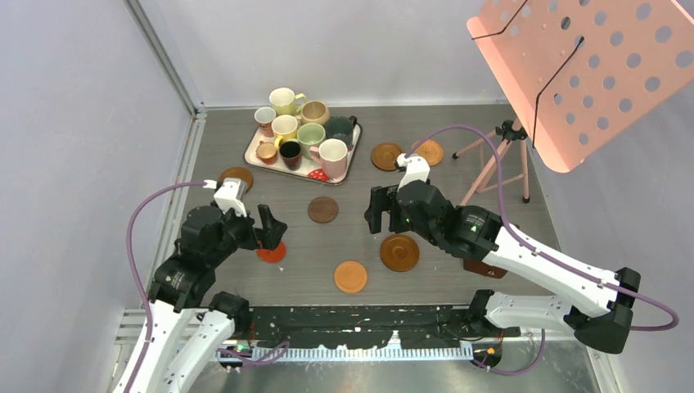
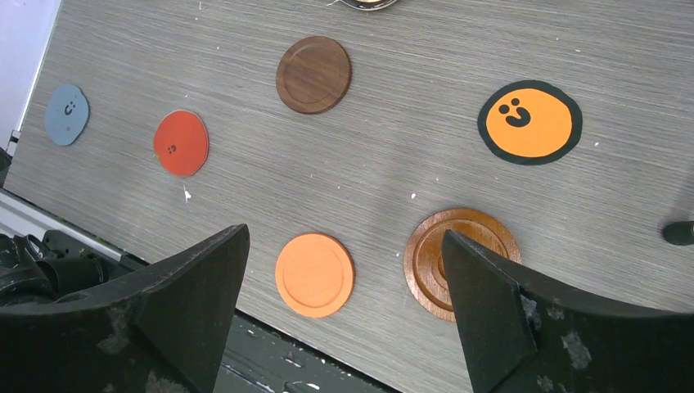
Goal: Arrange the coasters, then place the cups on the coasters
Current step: Move the coaster to the center of the board.
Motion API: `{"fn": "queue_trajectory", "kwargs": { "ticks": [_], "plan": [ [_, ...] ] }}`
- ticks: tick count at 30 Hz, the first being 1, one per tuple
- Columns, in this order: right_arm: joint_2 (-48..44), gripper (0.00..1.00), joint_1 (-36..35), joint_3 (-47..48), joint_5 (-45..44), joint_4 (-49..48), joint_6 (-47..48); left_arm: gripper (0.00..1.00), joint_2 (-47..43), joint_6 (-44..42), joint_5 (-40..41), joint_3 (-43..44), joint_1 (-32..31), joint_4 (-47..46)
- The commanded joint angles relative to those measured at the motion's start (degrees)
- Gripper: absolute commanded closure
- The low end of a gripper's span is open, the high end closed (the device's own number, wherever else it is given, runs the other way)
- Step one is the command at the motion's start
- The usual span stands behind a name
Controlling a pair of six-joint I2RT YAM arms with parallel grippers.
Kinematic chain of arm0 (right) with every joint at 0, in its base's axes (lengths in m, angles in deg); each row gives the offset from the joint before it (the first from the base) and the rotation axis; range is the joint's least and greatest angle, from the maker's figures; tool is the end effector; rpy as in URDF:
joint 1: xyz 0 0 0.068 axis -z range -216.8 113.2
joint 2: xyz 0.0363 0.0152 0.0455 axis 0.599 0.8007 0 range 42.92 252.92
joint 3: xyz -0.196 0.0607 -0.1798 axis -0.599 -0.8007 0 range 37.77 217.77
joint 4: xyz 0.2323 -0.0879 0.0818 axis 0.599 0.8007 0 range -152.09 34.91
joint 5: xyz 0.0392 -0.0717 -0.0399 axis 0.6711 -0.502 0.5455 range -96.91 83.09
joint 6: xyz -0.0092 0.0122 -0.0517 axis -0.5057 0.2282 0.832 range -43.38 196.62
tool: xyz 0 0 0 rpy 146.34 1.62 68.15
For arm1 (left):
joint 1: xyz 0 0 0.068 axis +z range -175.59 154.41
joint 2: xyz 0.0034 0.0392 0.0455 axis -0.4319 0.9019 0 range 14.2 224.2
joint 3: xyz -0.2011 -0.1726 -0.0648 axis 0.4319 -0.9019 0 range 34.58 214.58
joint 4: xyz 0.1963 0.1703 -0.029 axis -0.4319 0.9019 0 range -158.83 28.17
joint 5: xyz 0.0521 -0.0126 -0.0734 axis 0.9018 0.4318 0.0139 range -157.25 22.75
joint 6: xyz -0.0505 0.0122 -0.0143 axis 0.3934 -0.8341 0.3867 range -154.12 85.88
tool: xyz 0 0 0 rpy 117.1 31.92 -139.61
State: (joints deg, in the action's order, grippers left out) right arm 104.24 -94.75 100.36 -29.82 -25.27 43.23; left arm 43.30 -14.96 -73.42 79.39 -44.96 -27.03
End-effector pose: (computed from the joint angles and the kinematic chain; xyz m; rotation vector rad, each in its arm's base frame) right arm 0.1305 0.1823 0.3485 -0.2400 2.1633 0.4900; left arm 0.0998 -0.0391 0.3180 0.0733 2.0632 -0.5297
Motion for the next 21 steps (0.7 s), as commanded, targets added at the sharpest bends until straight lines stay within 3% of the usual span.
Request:
{"fn": "queue_trajectory", "kwargs": {
  "ticks": [1,9,17,20,21],
  "plan": [
    [-1.54,0.05,-0.14,1.66,-1.79,-2.46,-1.68,0.00,-1.09,0.30,0.14,-0.17,0.30,-2.36],
    [-0.86,0.05,-0.14,2.24,-2.66,-4.12,-1.69,0.00,-2.53,2.25,1.58,0.18,0.30,1.52],
    [6.05,0.04,0.26,6.09,-11.76,-9.10,4.03,0.00,-9.28,2.28,3.57,-2.17,0.30,4.58],
    [11.19,0.01,3.72,10.10,-6.94,-10.26,4.09,0.01,-10.27,2.44,2.48,-2.78,0.30,3.90],
    [14.74,0.08,5.92,12.68,-3.35,-11.10,3.10,0.00,-10.29,2.46,2.88,-3.31,0.30,3.84]
  ]
}}
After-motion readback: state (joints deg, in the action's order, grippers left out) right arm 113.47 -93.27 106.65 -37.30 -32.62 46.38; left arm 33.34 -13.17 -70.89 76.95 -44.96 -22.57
